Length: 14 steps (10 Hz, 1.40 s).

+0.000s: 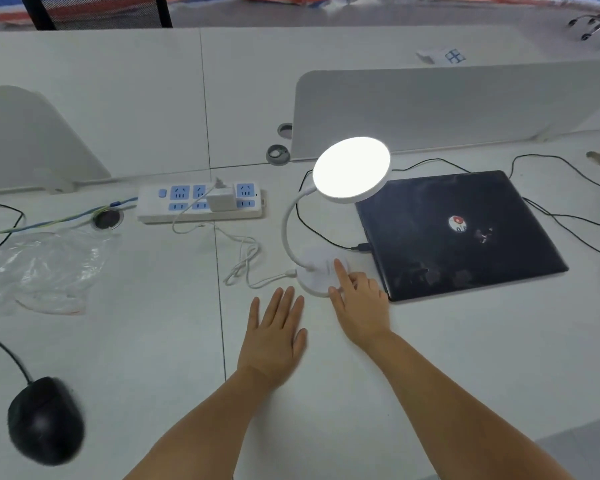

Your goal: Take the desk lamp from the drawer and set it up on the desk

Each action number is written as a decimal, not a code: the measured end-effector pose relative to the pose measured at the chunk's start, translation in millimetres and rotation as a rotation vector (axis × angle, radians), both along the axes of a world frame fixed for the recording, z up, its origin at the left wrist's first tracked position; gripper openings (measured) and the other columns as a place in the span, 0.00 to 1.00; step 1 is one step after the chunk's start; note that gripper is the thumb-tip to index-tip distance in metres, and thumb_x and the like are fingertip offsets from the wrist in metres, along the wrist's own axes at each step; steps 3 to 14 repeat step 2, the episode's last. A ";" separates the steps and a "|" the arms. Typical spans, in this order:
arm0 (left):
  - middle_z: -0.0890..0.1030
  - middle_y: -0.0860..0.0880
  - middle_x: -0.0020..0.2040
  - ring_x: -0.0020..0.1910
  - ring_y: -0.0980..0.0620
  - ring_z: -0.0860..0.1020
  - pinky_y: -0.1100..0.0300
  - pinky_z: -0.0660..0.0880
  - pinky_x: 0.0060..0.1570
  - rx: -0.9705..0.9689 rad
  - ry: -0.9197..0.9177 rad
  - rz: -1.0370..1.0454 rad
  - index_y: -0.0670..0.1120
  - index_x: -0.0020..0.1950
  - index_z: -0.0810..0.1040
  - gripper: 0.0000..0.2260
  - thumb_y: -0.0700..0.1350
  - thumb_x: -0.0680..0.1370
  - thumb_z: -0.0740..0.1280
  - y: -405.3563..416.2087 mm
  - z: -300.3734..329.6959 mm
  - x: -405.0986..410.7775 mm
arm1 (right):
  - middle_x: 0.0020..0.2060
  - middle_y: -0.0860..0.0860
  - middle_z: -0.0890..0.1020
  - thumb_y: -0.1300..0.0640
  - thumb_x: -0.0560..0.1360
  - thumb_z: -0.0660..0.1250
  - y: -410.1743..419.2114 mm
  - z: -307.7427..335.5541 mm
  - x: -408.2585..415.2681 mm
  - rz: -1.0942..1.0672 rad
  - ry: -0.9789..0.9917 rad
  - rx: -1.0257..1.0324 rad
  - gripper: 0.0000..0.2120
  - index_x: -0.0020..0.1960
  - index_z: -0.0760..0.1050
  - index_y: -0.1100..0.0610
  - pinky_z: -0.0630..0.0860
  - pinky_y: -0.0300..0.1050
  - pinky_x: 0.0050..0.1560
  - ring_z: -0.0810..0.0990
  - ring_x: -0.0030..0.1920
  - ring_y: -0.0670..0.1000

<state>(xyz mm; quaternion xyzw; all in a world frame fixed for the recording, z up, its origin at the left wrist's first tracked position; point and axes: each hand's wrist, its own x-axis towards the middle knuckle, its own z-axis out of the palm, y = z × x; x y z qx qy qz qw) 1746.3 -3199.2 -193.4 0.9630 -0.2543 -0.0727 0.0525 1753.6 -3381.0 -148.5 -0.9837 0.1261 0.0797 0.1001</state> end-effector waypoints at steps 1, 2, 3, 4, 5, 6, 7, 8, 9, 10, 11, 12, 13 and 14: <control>0.67 0.47 0.74 0.74 0.47 0.64 0.45 0.47 0.70 -0.002 -0.011 0.004 0.46 0.73 0.65 0.25 0.55 0.78 0.52 0.7 -0.2 -0.2 | 0.66 0.55 0.71 0.45 0.82 0.49 -1.6 9.1 -0.2 -0.006 -0.001 0.137 0.28 0.78 0.45 0.47 0.70 0.51 0.63 0.72 0.62 0.55; 0.60 0.48 0.77 0.76 0.49 0.56 0.45 0.43 0.71 -0.058 0.014 0.014 0.48 0.76 0.60 0.26 0.55 0.79 0.50 -4.2 -0.6 -1.8 | 0.70 0.54 0.69 0.47 0.81 0.53 -7.1 40.4 -10.2 -0.110 -0.066 0.511 0.28 0.78 0.46 0.47 0.67 0.51 0.68 0.69 0.68 0.54; 0.60 0.48 0.77 0.76 0.49 0.56 0.45 0.43 0.71 -0.058 0.014 0.014 0.48 0.76 0.60 0.26 0.55 0.79 0.50 -4.2 -0.6 -1.8 | 0.70 0.54 0.69 0.47 0.81 0.53 -7.1 40.4 -10.2 -0.110 -0.066 0.511 0.28 0.78 0.46 0.47 0.67 0.51 0.68 0.69 0.68 0.54; 0.60 0.48 0.77 0.76 0.49 0.56 0.45 0.43 0.71 -0.058 0.014 0.014 0.48 0.76 0.60 0.26 0.55 0.79 0.50 -4.2 -0.6 -1.8 | 0.70 0.54 0.69 0.47 0.81 0.53 -7.1 40.4 -10.2 -0.110 -0.066 0.511 0.28 0.78 0.46 0.47 0.67 0.51 0.68 0.69 0.68 0.54; 0.60 0.48 0.77 0.76 0.49 0.56 0.45 0.43 0.71 -0.058 0.014 0.014 0.48 0.76 0.60 0.26 0.55 0.79 0.50 -4.2 -0.6 -1.8 | 0.70 0.54 0.69 0.47 0.81 0.53 -7.1 40.4 -10.2 -0.110 -0.066 0.511 0.28 0.78 0.46 0.47 0.67 0.51 0.68 0.69 0.68 0.54; 0.60 0.48 0.77 0.76 0.49 0.56 0.45 0.43 0.71 -0.058 0.014 0.014 0.48 0.76 0.60 0.26 0.55 0.79 0.50 -4.2 -0.6 -1.8 | 0.70 0.54 0.69 0.47 0.81 0.53 -7.1 40.4 -10.2 -0.110 -0.066 0.511 0.28 0.78 0.46 0.47 0.67 0.51 0.68 0.69 0.68 0.54; 0.60 0.48 0.77 0.76 0.49 0.56 0.45 0.43 0.71 -0.058 0.014 0.014 0.48 0.76 0.60 0.26 0.55 0.79 0.50 -4.2 -0.6 -1.8 | 0.70 0.54 0.69 0.47 0.81 0.53 -7.1 40.4 -10.2 -0.110 -0.066 0.511 0.28 0.78 0.46 0.47 0.67 0.51 0.68 0.69 0.68 0.54; 0.60 0.48 0.77 0.76 0.49 0.56 0.45 0.43 0.71 -0.058 0.014 0.014 0.48 0.76 0.60 0.26 0.55 0.79 0.50 -4.2 -0.6 -1.8 | 0.70 0.54 0.69 0.47 0.81 0.53 -7.1 40.4 -10.2 -0.110 -0.066 0.511 0.28 0.78 0.46 0.47 0.67 0.51 0.68 0.69 0.68 0.54; 0.60 0.48 0.77 0.76 0.49 0.56 0.45 0.43 0.71 -0.058 0.014 0.014 0.48 0.76 0.60 0.26 0.55 0.79 0.50 -4.2 -0.6 -1.8 | 0.70 0.54 0.69 0.47 0.81 0.53 -7.1 40.4 -10.2 -0.110 -0.066 0.511 0.28 0.78 0.46 0.47 0.67 0.51 0.68 0.69 0.68 0.54; 0.60 0.48 0.77 0.76 0.49 0.56 0.45 0.43 0.71 -0.058 0.014 0.014 0.48 0.76 0.60 0.26 0.55 0.79 0.50 -4.2 -0.6 -1.8 | 0.70 0.54 0.69 0.47 0.81 0.53 -7.1 40.4 -10.2 -0.110 -0.066 0.511 0.28 0.78 0.46 0.47 0.67 0.51 0.68 0.69 0.68 0.54; 0.60 0.48 0.77 0.76 0.49 0.56 0.45 0.43 0.71 -0.058 0.014 0.014 0.48 0.76 0.60 0.26 0.55 0.79 0.50 -4.2 -0.6 -1.8 | 0.70 0.54 0.69 0.47 0.81 0.53 -7.1 40.4 -10.2 -0.110 -0.066 0.511 0.28 0.78 0.46 0.47 0.67 0.51 0.68 0.69 0.68 0.54; 0.60 0.48 0.77 0.76 0.49 0.56 0.45 0.43 0.71 -0.058 0.014 0.014 0.48 0.76 0.60 0.26 0.55 0.79 0.50 -4.2 -0.6 -1.8 | 0.70 0.54 0.69 0.47 0.81 0.53 -7.1 40.4 -10.2 -0.110 -0.066 0.511 0.28 0.78 0.46 0.47 0.67 0.51 0.68 0.69 0.68 0.54; 0.60 0.48 0.77 0.76 0.49 0.56 0.45 0.43 0.71 -0.058 0.014 0.014 0.48 0.76 0.60 0.26 0.55 0.79 0.50 -4.2 -0.6 -1.8 | 0.70 0.54 0.69 0.47 0.81 0.53 -7.1 40.4 -10.2 -0.110 -0.066 0.511 0.28 0.78 0.46 0.47 0.67 0.51 0.68 0.69 0.68 0.54; 0.60 0.48 0.77 0.76 0.49 0.56 0.45 0.43 0.71 -0.058 0.014 0.014 0.48 0.76 0.60 0.26 0.55 0.79 0.50 -4.2 -0.6 -1.8 | 0.70 0.54 0.69 0.47 0.81 0.53 -7.1 40.4 -10.2 -0.110 -0.066 0.511 0.28 0.78 0.46 0.47 0.67 0.51 0.68 0.69 0.68 0.54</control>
